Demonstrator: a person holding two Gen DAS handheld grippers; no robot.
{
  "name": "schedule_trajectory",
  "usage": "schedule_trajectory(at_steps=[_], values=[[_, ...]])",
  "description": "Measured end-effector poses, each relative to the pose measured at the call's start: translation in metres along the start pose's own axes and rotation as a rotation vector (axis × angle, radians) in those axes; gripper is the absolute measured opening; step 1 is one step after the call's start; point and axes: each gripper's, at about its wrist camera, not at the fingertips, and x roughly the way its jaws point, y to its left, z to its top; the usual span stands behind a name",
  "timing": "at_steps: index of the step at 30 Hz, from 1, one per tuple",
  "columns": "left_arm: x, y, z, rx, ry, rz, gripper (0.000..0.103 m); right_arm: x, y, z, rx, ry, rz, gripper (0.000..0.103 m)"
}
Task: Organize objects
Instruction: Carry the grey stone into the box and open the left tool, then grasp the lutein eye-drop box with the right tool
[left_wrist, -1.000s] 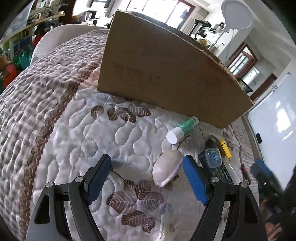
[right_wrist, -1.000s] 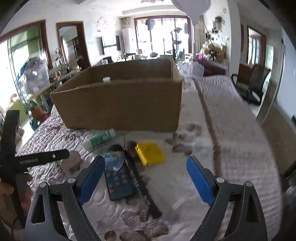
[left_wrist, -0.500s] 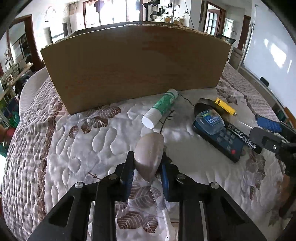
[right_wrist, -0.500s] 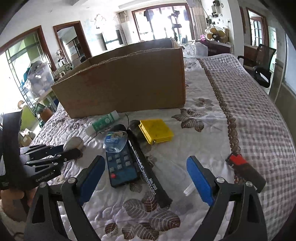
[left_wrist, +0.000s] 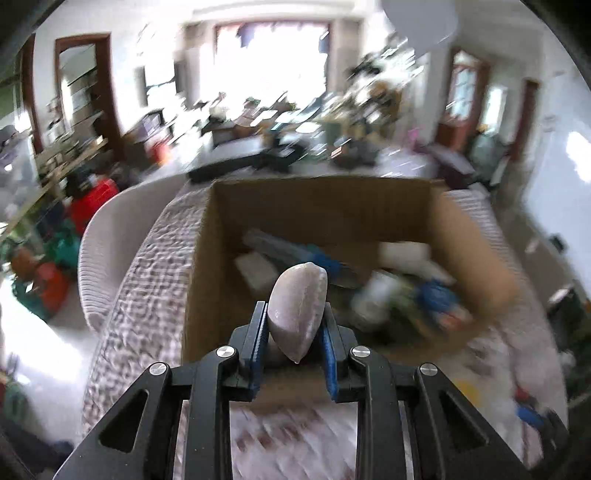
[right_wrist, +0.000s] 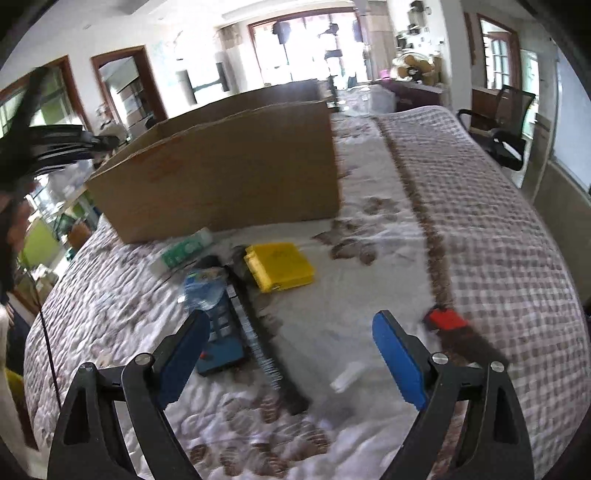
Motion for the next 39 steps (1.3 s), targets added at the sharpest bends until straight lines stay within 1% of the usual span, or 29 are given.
schedule_trajectory(at_steps=[3,4,6,7,8,10,12,13,14,15,16,19,20,21,22,24,27,28,30,31,33,34,37,39], values=[[0.052,0.006,0.018,-0.046,0.112,0.055,0.025,0.003,-0.012,0.003,0.026,0.011,-0.004,0.103],[0.064,0.006,0.018,-0.061,0.132,0.062,0.025,0.004,-0.015,0.003,0.032,0.017,0.007,0.103],[0.075,0.003,0.014,-0.056,0.126,0.072,0.026,0.006,-0.018,0.004,0.035,0.021,0.018,0.103],[0.073,0.000,0.007,-0.055,0.112,0.078,0.030,0.007,-0.018,0.004,0.028,0.024,0.017,0.103],[0.070,-0.003,0.004,-0.051,0.099,0.072,0.039,0.008,-0.017,0.004,0.020,0.028,0.014,0.103],[0.060,-0.005,-0.004,-0.049,0.059,0.018,0.051,0.010,-0.016,0.003,0.007,0.035,0.016,0.103],[0.035,-0.005,-0.014,-0.051,0.000,-0.015,0.055,0.011,-0.013,0.002,-0.004,0.040,0.033,0.103],[0.022,-0.006,-0.019,-0.050,-0.027,-0.022,0.066,0.011,-0.012,0.002,-0.010,0.041,0.038,0.103],[0.011,-0.005,-0.024,-0.052,-0.054,-0.025,0.074,0.011,-0.009,0.001,-0.024,0.044,0.044,0.103],[-0.006,-0.002,-0.034,-0.056,-0.092,-0.034,0.074,0.012,-0.006,0.000,-0.037,0.045,0.048,0.103],[-0.019,-0.001,-0.041,-0.056,-0.110,-0.054,0.074,0.012,-0.003,-0.001,-0.051,0.046,0.058,0.103],[-0.045,0.007,-0.069,-0.089,-0.126,-0.114,0.076,0.012,0.007,-0.004,-0.084,0.058,0.105,0.103],[-0.050,0.012,-0.082,-0.104,-0.119,-0.135,0.077,0.012,0.011,-0.005,-0.090,0.062,0.138,0.103],[-0.051,0.015,-0.092,-0.117,-0.114,-0.152,0.077,0.012,0.017,-0.005,-0.104,0.060,0.161,0.103],[-0.054,0.017,-0.108,-0.140,-0.107,-0.173,0.077,0.011,0.022,-0.005,-0.122,0.056,0.167,0.103],[-0.052,0.023,-0.128,-0.171,-0.089,-0.191,0.077,0.010,0.036,-0.004,-0.173,0.041,0.166,0.103],[-0.047,0.033,-0.156,-0.247,-0.071,-0.218,0.077,0.019,0.059,0.001,-0.216,0.074,0.164,0.103],[-0.042,0.035,-0.164,-0.273,-0.056,-0.242,0.077,0.025,0.067,0.003,-0.229,0.091,0.155,0.103],[-0.033,0.035,-0.171,-0.295,-0.033,-0.254,0.077,0.038,0.080,0.007,-0.252,0.116,0.115,0.103],[-0.029,0.032,-0.174,-0.286,-0.016,-0.237,0.077,0.046,0.085,0.010,-0.251,0.121,0.087,0.103],[-0.023,0.027,-0.179,-0.261,-0.016,-0.186,0.077,0.053,0.092,0.016,-0.253,0.103,0.050,0.103],[-0.021,0.026,-0.179,-0.254,-0.012,-0.176,0.077,0.057,0.095,0.018,-0.264,0.099,0.024,0.103],[-0.013,0.025,-0.180,-0.255,0.015,-0.168,0.077,0.063,0.103,0.018,-0.324,0.088,-0.035,0.103],[-0.012,0.026,-0.182,-0.252,0.016,-0.165,0.077,0.063,0.107,0.014,-0.358,0.083,-0.060,0.103]])
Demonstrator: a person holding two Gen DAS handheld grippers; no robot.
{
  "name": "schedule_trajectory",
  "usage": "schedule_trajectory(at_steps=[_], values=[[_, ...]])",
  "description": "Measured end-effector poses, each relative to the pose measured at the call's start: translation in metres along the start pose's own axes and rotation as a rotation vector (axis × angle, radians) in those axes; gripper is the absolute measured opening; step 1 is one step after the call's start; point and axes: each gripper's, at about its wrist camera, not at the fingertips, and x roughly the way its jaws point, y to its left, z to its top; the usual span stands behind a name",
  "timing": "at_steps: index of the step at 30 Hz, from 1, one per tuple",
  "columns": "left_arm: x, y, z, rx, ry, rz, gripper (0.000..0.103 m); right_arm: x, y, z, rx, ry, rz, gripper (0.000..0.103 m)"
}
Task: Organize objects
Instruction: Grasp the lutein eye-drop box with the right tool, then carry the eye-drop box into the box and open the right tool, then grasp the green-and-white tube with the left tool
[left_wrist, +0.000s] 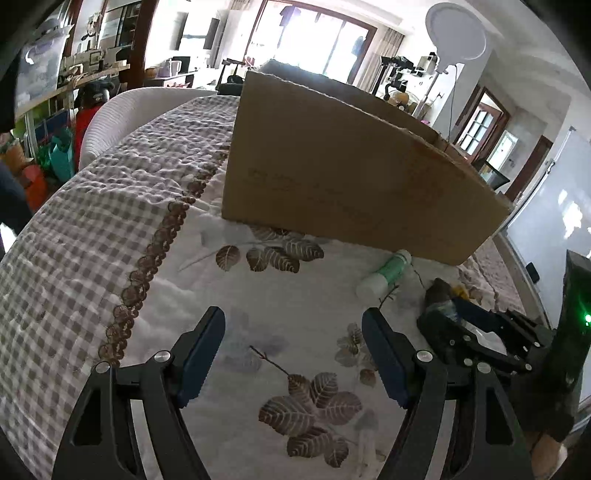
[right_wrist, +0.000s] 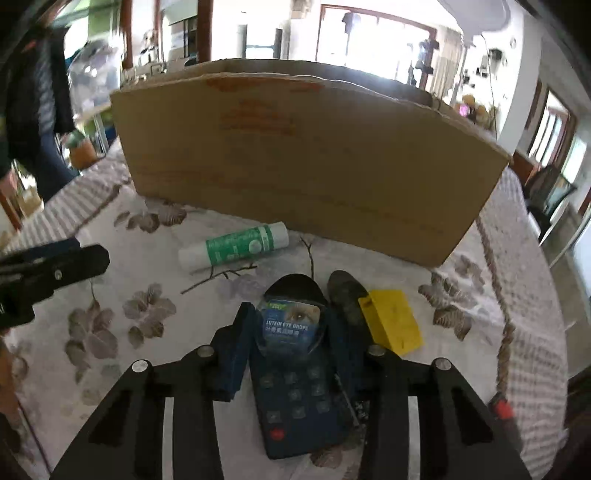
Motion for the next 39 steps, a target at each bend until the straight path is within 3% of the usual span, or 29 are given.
schedule_trajectory(at_steps=[6,12,18,23,29,33,39], values=[[-0.006,0.003,-0.002,-0.011,-0.001,0.006,0.077,-0.035,-0.020,0.002,0.094,-0.067,0.116,0.103],[0.001,-0.003,-0.006,0.014,0.035,0.012,0.077,-0.082,-0.054,0.067,0.125,-0.210,0.085,0.103],[0.004,-0.008,-0.009,0.037,0.045,0.022,0.077,-0.038,-0.089,0.142,0.193,-0.152,0.085,0.103],[0.007,-0.010,-0.009,0.053,0.052,0.026,0.077,0.014,-0.092,0.168,0.228,-0.028,0.048,0.103],[0.009,-0.012,-0.010,0.063,0.067,0.020,0.077,0.037,-0.078,0.169,0.155,0.009,-0.058,0.103],[0.008,-0.012,-0.011,0.064,0.070,0.014,0.077,0.031,-0.077,0.166,0.161,-0.004,-0.030,0.103],[0.010,-0.008,-0.010,0.047,0.072,0.010,0.077,-0.015,-0.071,0.145,0.155,-0.087,0.004,0.103]])
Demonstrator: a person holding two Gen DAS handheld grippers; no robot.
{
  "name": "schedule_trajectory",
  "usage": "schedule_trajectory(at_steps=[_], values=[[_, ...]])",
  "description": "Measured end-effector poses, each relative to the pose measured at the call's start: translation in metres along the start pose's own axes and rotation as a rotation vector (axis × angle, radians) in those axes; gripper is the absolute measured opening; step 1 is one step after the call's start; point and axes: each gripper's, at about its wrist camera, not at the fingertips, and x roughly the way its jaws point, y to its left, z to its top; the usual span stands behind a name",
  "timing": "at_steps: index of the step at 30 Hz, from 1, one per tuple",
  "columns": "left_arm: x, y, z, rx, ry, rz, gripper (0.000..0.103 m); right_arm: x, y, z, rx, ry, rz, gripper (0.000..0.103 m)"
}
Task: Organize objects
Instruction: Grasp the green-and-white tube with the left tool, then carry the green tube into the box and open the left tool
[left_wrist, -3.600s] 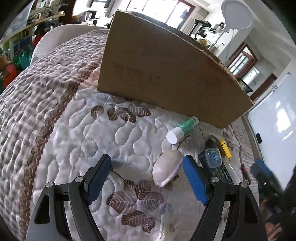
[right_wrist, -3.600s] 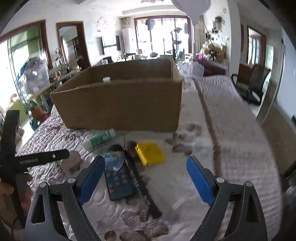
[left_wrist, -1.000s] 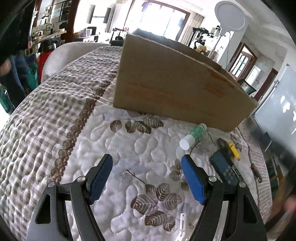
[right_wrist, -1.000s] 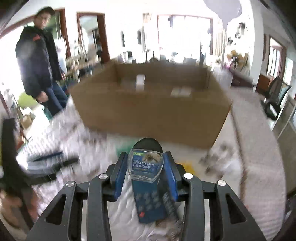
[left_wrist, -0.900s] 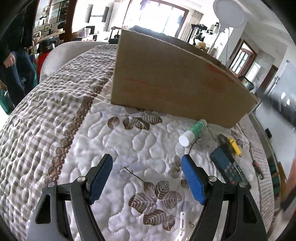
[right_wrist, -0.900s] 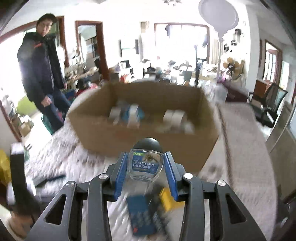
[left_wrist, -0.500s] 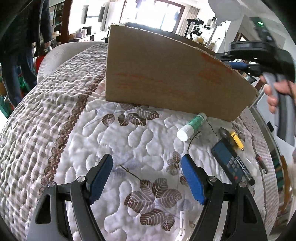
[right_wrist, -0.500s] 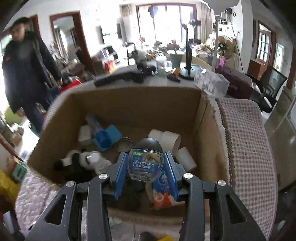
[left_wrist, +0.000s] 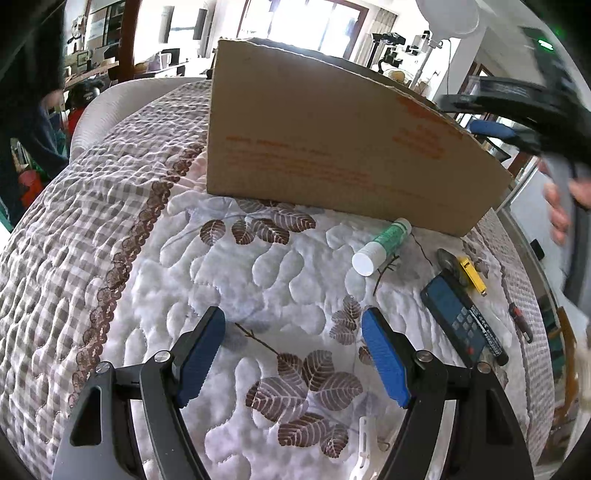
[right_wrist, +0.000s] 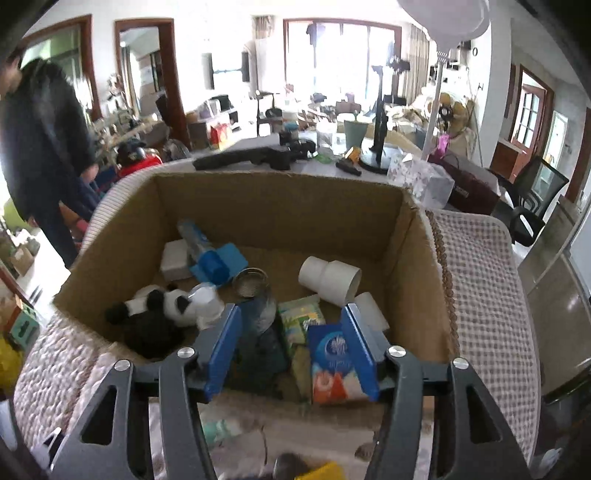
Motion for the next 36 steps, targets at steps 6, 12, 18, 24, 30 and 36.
schedule_trajectory(at_steps=[6,12,18,24,30,36], values=[[0.001,0.007,0.002,-0.021,0.001,-0.029,0.077,-0.064,0.003,-0.053,-0.036,-0.081,-0.016,0.103],[0.010,-0.008,0.009,0.043,0.017,-0.043,0.077,-0.087,-0.015,-0.138,0.031,-0.091,-0.027,0.103],[0.041,-0.068,0.030,0.297,0.051,0.005,0.075,-0.058,-0.043,-0.180,0.180,-0.032,-0.049,0.103],[0.081,-0.111,0.056,0.418,0.093,0.029,0.020,-0.049,-0.057,-0.191,0.232,-0.002,-0.034,0.103],[0.059,-0.112,0.050,0.412,0.186,0.023,0.017,-0.062,-0.071,-0.193,0.294,-0.035,-0.042,0.103],[-0.033,-0.095,0.082,0.359,-0.013,-0.032,0.017,-0.065,-0.066,-0.193,0.309,-0.006,0.021,0.103]])
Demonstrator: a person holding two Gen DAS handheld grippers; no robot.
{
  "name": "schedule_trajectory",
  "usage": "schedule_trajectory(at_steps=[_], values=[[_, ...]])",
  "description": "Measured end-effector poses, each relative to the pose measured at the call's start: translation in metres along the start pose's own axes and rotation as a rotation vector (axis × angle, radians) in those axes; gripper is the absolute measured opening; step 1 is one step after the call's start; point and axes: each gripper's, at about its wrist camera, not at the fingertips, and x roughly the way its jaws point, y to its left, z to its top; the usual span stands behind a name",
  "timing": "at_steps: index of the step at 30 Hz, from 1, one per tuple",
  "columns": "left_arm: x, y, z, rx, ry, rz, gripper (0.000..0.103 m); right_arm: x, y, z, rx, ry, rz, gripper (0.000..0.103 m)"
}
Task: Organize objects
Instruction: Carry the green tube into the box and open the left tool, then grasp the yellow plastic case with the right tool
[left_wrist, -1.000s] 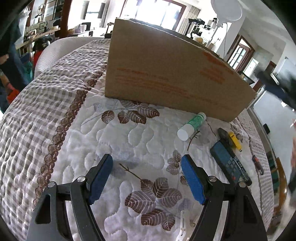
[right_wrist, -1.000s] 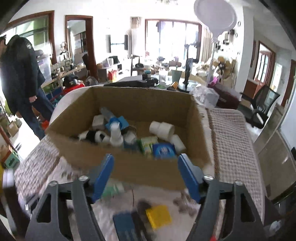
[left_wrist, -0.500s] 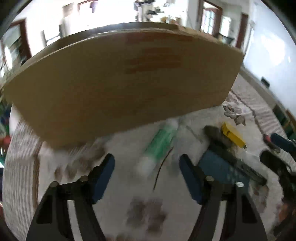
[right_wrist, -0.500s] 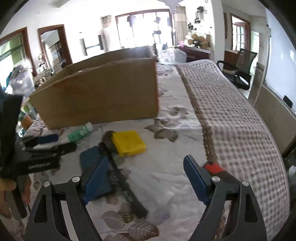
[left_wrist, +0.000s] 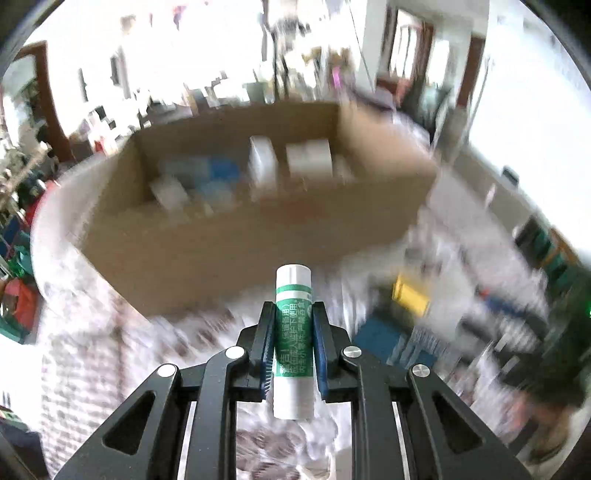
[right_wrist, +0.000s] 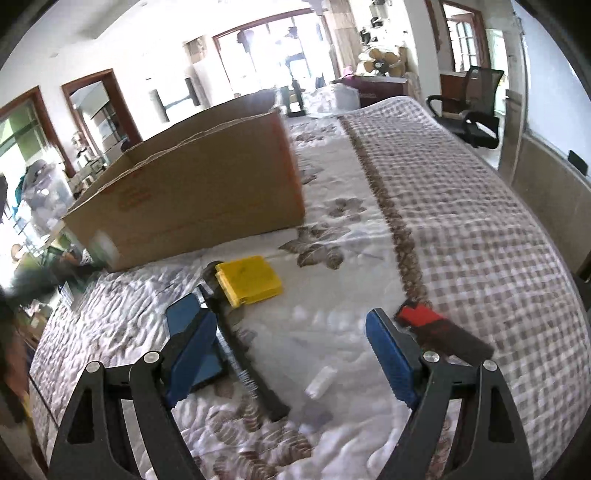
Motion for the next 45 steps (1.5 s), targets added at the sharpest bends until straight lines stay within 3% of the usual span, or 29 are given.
schedule_trajectory(at_steps=[2,4,7,9,12,15,16,17,19,22,24,26,31,34,37,40,45], values=[[-0.022,0.012,0.031,-0.015,-0.084,0.041,0.017,-0.001,0.006,-0.001,-0.020,-0.003,0.006,0.103],[-0.023,0.025,0.065,-0.027,-0.118,0.134,0.017,-0.001,0.011,-0.004,-0.039,-0.004,0.005,0.103],[0.009,0.045,0.106,-0.058,-0.106,0.315,0.017,0.001,0.012,-0.005,-0.041,0.004,0.001,0.103],[0.035,0.055,0.119,-0.094,-0.073,0.361,0.017,0.000,0.012,-0.006,-0.041,-0.002,0.002,0.103],[0.076,0.076,0.120,-0.210,-0.009,0.392,0.017,0.002,0.012,-0.005,-0.046,-0.008,-0.007,0.103],[0.088,0.083,0.105,-0.218,-0.025,0.402,0.018,0.006,0.013,-0.006,-0.054,0.000,-0.008,0.103],[0.088,0.080,0.100,-0.200,-0.043,0.409,0.022,0.007,0.013,-0.006,-0.058,0.005,-0.009,0.103],[0.084,0.079,0.096,-0.183,-0.056,0.413,0.036,0.009,0.014,-0.007,-0.065,0.009,-0.005,0.103],[0.070,0.070,0.085,-0.161,-0.114,0.395,0.057,0.009,0.016,-0.007,-0.079,0.005,-0.006,0.103],[0.025,0.049,0.061,-0.163,-0.236,0.334,0.073,0.008,0.016,-0.007,-0.087,-0.009,-0.007,0.103],[-0.014,0.030,0.037,-0.172,-0.310,0.298,0.077,0.008,0.015,-0.006,-0.086,-0.019,-0.002,0.103],[-0.037,0.023,0.015,-0.197,-0.332,0.239,0.092,0.006,0.013,-0.005,-0.092,-0.045,-0.004,0.103],[-0.053,0.009,-0.033,-0.253,-0.314,0.112,0.094,0.005,0.014,0.000,-0.103,-0.072,-0.015,0.103],[-0.035,0.010,-0.051,-0.290,-0.271,0.114,0.094,0.005,0.023,0.004,-0.138,-0.072,-0.015,0.103],[-0.019,0.002,-0.061,-0.258,-0.198,0.148,0.093,0.014,0.032,0.015,-0.166,-0.037,-0.016,0.103],[-0.027,-0.004,-0.060,-0.224,-0.224,0.197,0.094,0.029,0.036,0.028,-0.147,0.016,-0.019,0.103],[-0.035,-0.004,-0.062,-0.231,-0.220,0.161,0.094,0.046,0.043,0.030,-0.118,0.066,-0.037,0.103]])
